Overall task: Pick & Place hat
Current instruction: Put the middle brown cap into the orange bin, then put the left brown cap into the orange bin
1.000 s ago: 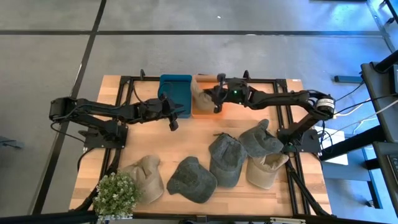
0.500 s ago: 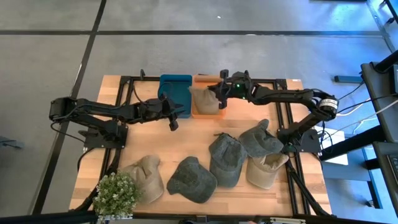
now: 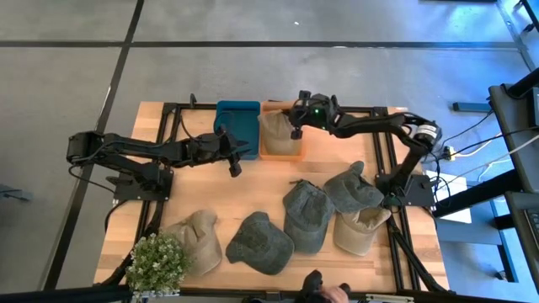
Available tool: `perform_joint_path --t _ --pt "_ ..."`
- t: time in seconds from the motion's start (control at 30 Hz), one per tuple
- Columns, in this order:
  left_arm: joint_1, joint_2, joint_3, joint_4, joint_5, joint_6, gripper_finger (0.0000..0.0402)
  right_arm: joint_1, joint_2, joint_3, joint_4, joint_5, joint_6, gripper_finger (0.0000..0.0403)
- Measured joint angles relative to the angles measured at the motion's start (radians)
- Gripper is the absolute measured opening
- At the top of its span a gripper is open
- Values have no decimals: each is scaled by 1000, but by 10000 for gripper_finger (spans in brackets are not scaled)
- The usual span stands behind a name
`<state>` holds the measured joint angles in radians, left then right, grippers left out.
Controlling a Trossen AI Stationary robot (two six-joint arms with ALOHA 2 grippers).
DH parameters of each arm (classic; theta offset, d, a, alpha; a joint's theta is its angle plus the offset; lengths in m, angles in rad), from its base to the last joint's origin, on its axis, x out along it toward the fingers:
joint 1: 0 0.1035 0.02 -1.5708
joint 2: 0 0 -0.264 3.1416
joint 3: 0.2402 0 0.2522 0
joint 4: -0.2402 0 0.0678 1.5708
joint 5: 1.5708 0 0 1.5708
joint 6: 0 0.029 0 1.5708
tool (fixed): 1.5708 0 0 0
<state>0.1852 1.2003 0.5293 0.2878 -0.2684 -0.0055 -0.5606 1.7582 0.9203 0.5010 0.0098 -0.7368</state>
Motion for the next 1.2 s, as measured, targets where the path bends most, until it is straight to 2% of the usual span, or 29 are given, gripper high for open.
perform_joint_path --t 0.17,0.43,0.63,0.83,1.03,1.2 --pt "0 0 0 0 0 0 119 -4 22 0 38 150 -2 9" --pt "0 0 0 0 0 0 118 -25 22 0 43 131 -2 13" --pt "0 0 0 0 0 0 120 -25 22 0 49 121 -15 39" --pt "0 0 0 0 0 0 117 -25 22 0 73 121 -60 87" --pt "0 0 0 0 0 0 116 -8 20 0 79 130 -61 167" --pt "0 0 0 0 1 -17 116 37 -30 0 72 263 -43 226"
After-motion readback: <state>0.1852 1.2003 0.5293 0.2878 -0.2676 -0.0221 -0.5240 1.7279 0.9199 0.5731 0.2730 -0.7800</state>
